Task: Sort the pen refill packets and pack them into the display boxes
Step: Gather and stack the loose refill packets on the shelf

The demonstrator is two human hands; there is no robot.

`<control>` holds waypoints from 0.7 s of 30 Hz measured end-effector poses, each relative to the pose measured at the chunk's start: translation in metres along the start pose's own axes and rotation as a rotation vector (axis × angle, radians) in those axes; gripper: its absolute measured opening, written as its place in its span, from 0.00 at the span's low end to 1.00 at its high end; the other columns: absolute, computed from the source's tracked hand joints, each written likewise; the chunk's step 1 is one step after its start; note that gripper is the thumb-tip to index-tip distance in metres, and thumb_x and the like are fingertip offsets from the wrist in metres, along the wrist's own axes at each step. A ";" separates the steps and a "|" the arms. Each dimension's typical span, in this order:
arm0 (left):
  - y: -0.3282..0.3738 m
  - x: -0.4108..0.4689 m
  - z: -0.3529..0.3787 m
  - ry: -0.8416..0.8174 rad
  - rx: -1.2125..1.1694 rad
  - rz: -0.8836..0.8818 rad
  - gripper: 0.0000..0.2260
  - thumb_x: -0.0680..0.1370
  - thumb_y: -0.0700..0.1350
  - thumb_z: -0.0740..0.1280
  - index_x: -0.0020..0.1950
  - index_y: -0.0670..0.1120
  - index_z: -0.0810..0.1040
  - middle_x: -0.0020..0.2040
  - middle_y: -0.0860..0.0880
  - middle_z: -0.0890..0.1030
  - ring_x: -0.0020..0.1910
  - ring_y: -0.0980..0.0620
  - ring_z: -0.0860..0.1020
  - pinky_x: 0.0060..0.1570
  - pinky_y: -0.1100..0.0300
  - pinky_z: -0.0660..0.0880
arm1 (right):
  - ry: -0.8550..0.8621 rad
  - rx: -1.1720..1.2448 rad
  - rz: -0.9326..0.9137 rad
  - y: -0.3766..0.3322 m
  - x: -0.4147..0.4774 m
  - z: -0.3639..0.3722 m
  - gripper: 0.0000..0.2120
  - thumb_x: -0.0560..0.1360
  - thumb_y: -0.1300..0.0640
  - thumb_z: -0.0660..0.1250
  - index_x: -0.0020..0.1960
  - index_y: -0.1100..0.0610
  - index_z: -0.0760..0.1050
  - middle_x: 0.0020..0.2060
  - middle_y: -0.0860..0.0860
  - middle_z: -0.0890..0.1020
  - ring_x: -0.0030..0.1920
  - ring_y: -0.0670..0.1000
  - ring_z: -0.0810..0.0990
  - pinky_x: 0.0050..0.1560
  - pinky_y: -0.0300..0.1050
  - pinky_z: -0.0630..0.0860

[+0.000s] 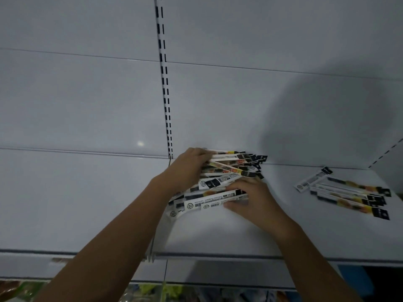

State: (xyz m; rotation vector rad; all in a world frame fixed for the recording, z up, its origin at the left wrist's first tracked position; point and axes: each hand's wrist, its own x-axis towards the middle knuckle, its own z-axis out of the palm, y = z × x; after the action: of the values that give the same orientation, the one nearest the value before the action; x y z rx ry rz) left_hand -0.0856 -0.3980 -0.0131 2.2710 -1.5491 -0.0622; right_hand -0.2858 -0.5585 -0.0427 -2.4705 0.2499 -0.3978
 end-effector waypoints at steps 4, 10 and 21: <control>-0.001 -0.020 -0.007 0.151 -0.370 -0.165 0.26 0.82 0.33 0.63 0.79 0.50 0.69 0.75 0.48 0.70 0.75 0.50 0.67 0.74 0.59 0.63 | 0.085 0.011 0.043 0.005 -0.010 -0.002 0.23 0.65 0.37 0.78 0.58 0.42 0.83 0.57 0.34 0.79 0.62 0.41 0.75 0.63 0.55 0.76; 0.004 -0.077 -0.008 0.171 -0.442 -0.367 0.30 0.77 0.64 0.71 0.77 0.59 0.68 0.75 0.55 0.69 0.75 0.54 0.67 0.71 0.57 0.64 | 0.262 -0.105 0.152 0.014 -0.021 -0.008 0.33 0.60 0.39 0.85 0.61 0.46 0.81 0.57 0.41 0.76 0.59 0.47 0.73 0.63 0.58 0.74; 0.043 -0.078 0.046 0.322 -0.379 -0.473 0.40 0.78 0.72 0.57 0.84 0.53 0.52 0.85 0.47 0.52 0.84 0.49 0.46 0.81 0.40 0.53 | 0.140 0.255 0.355 0.018 0.000 -0.010 0.59 0.61 0.35 0.82 0.82 0.40 0.52 0.78 0.43 0.58 0.79 0.50 0.60 0.78 0.61 0.64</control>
State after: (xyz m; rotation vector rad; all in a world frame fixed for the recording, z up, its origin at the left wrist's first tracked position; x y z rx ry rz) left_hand -0.1651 -0.3545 -0.0550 2.1558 -0.7473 -0.1024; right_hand -0.2912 -0.5784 -0.0461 -2.0978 0.6435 -0.4199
